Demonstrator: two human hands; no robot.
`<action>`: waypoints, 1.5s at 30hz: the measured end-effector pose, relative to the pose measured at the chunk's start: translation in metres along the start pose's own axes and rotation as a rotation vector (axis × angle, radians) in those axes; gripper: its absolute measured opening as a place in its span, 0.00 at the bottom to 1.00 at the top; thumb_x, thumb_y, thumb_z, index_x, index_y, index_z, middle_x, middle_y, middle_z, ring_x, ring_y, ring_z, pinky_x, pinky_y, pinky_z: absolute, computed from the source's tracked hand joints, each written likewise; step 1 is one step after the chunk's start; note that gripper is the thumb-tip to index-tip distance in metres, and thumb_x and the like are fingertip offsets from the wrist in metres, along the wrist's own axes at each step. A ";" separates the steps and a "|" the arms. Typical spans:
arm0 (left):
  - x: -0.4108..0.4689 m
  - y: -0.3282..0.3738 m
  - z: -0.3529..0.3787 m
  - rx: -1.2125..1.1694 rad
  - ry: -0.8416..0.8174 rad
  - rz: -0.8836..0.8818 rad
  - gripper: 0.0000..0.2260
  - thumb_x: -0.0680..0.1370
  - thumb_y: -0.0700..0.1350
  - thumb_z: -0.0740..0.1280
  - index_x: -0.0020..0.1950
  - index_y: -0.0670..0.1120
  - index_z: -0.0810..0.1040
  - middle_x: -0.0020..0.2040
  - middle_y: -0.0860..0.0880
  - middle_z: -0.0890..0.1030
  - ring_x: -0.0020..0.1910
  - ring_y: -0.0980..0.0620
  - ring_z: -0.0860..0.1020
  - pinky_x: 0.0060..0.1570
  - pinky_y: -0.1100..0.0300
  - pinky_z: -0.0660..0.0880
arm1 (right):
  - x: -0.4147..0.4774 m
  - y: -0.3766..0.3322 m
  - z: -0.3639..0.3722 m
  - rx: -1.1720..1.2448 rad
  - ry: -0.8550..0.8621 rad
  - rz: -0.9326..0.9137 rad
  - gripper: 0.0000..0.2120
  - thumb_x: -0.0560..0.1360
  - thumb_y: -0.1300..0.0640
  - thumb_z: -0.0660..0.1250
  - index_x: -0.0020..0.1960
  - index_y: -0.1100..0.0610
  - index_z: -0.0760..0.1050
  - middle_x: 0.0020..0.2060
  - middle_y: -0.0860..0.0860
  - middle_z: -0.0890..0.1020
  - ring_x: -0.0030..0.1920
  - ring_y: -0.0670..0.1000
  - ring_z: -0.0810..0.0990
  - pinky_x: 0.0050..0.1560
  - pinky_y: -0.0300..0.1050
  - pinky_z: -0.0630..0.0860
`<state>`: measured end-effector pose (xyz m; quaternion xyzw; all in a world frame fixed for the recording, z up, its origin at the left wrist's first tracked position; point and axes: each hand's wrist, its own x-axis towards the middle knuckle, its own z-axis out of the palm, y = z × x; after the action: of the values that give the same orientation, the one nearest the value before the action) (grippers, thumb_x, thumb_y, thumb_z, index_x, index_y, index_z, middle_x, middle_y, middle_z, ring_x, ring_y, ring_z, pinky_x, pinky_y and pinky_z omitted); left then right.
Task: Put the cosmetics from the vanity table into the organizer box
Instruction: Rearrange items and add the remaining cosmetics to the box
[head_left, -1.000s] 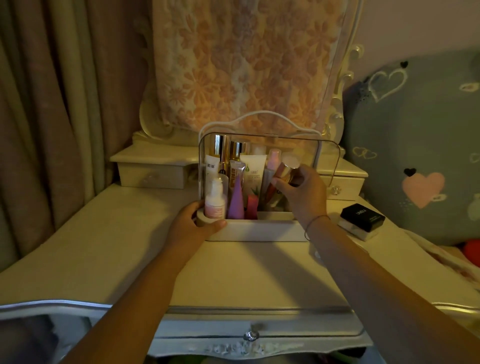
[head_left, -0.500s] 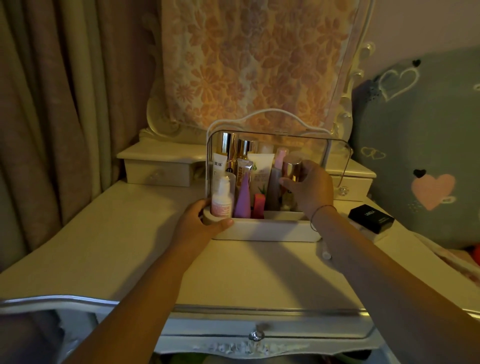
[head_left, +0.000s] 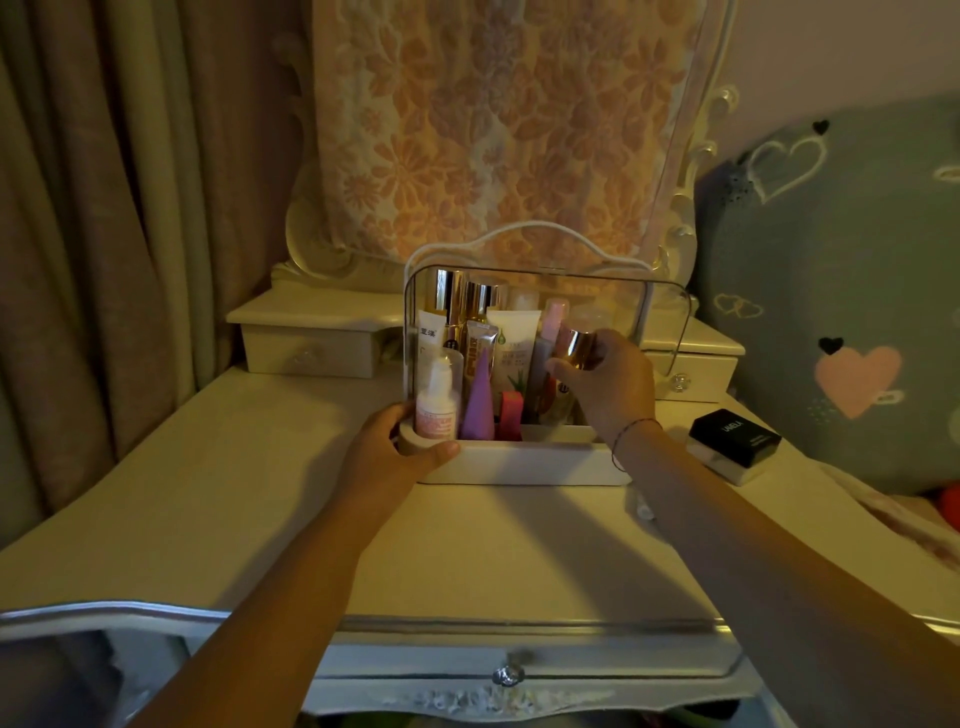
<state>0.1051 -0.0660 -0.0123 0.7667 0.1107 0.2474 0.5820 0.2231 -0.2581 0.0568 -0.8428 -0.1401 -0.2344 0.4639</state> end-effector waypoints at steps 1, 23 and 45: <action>0.000 0.000 0.000 0.007 0.003 -0.001 0.27 0.66 0.48 0.76 0.62 0.55 0.72 0.56 0.56 0.74 0.51 0.59 0.72 0.40 0.70 0.67 | -0.001 0.000 0.001 0.025 0.002 0.004 0.14 0.67 0.51 0.76 0.49 0.53 0.77 0.40 0.46 0.80 0.42 0.47 0.79 0.37 0.34 0.71; -0.009 0.029 0.008 0.169 0.271 0.234 0.27 0.70 0.51 0.72 0.67 0.50 0.69 0.62 0.53 0.73 0.59 0.59 0.70 0.50 0.67 0.67 | -0.025 0.013 -0.020 0.078 -0.212 0.048 0.18 0.69 0.54 0.75 0.56 0.54 0.74 0.44 0.47 0.79 0.46 0.48 0.78 0.38 0.32 0.69; 0.010 0.027 0.000 0.116 0.173 0.145 0.19 0.69 0.52 0.73 0.58 0.51 0.75 0.50 0.56 0.79 0.48 0.62 0.75 0.41 0.70 0.69 | -0.043 -0.049 0.037 -0.193 -0.197 -0.132 0.09 0.73 0.46 0.67 0.44 0.51 0.78 0.35 0.47 0.79 0.37 0.47 0.77 0.38 0.41 0.75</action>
<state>0.1101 -0.0697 0.0152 0.7810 0.1188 0.3471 0.5054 0.1742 -0.2017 0.0519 -0.8913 -0.2169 -0.1928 0.3483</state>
